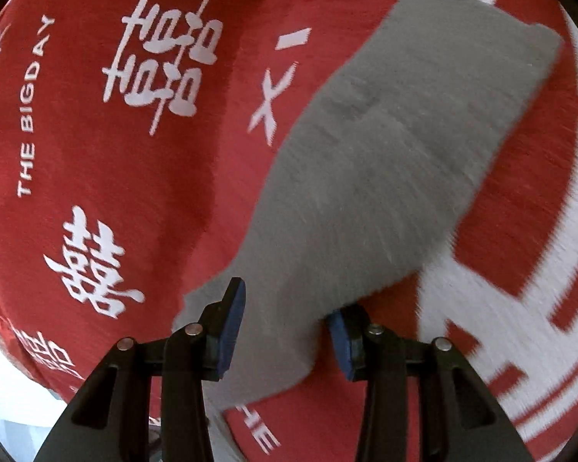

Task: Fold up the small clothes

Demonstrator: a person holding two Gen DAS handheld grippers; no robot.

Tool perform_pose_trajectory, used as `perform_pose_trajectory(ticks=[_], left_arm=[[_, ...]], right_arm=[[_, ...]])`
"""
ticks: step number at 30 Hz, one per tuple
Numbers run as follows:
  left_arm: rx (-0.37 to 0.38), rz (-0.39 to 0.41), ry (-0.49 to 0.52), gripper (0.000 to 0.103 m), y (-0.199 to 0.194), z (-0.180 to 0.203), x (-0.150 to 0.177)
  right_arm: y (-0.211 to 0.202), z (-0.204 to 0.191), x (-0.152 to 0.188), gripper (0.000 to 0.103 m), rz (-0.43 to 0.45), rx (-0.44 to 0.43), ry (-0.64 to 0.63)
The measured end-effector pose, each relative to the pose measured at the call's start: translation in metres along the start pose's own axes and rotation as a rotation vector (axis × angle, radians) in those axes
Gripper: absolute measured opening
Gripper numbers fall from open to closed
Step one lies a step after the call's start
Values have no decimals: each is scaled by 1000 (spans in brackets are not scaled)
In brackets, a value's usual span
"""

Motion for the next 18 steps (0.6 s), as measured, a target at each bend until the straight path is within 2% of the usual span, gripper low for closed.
perform_pose_trajectory(ticks=[4, 5, 6, 7, 11, 16, 18], left_arm=[[-11, 37, -18, 87, -1, -2, -18], [-15, 43, -24, 87, -1, -4, -24], [-20, 47, -29, 87, 1, -6, -27], [-23, 49, -32, 87, 2, -6, -30], [-20, 49, -30, 87, 10, -2, -37], [-39, 14, 4, 87, 32, 7, -32], [-34, 23, 9, 87, 36, 8, -32]], right_arm=[[2, 0, -12, 44, -37, -85, 93], [1, 1, -13, 39, -47, -107, 122], [1, 2, -14, 26, -60, -145, 161], [1, 3, -15, 17, -70, -171, 188], [-5, 2, -14, 15, -85, -240, 235], [-6, -2, -9, 15, -102, -257, 228], [-6, -4, -7, 15, -110, -269, 229]])
Point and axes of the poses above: each gripper's, at about its wrist camera, not at the fingertips, and y roughly the way its jaws point, z to its right, x to its underside, the point moved 8 cm from there along y, roughly the way its jaws point, and after that the axes turned 14 degrees about x, right-handed, at the moved point
